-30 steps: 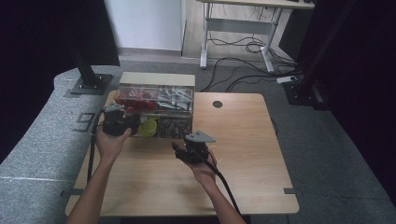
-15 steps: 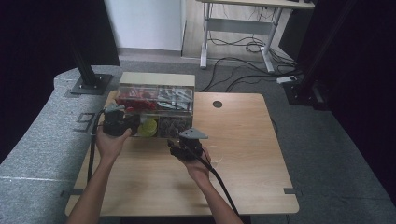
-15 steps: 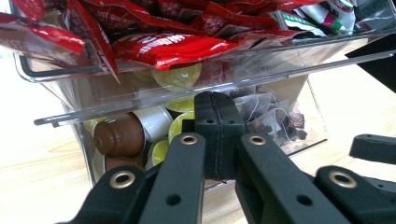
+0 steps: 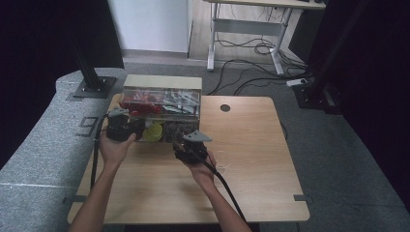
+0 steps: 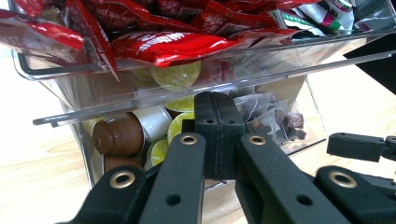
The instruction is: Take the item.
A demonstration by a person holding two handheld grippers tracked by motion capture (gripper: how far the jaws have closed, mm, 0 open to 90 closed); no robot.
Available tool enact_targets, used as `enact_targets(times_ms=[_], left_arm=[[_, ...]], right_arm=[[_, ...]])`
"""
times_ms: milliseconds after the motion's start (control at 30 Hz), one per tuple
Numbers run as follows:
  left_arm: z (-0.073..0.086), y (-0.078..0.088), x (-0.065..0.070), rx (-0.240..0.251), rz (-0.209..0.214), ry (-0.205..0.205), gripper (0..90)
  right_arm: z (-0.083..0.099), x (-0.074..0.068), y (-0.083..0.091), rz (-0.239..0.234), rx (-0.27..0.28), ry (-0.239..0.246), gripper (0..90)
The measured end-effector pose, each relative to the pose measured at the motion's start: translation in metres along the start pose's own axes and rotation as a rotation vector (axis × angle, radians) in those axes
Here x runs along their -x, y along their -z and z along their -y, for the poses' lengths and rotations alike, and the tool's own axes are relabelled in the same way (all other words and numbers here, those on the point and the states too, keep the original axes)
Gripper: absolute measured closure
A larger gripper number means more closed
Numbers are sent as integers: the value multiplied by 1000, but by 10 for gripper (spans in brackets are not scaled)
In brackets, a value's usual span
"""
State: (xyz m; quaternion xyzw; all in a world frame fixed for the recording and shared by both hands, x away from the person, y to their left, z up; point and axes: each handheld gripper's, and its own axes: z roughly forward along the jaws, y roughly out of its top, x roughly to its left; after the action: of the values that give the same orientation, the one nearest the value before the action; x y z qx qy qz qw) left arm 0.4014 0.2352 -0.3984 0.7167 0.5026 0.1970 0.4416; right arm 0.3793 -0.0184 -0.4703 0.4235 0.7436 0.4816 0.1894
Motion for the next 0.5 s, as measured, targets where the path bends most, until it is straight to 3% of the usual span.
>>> enact_targets(times_ms=[500], left_arm=[[0,0,0,-3,5,-2,900]], right_arm=[[-3,0,-16,20,-13,11,565]])
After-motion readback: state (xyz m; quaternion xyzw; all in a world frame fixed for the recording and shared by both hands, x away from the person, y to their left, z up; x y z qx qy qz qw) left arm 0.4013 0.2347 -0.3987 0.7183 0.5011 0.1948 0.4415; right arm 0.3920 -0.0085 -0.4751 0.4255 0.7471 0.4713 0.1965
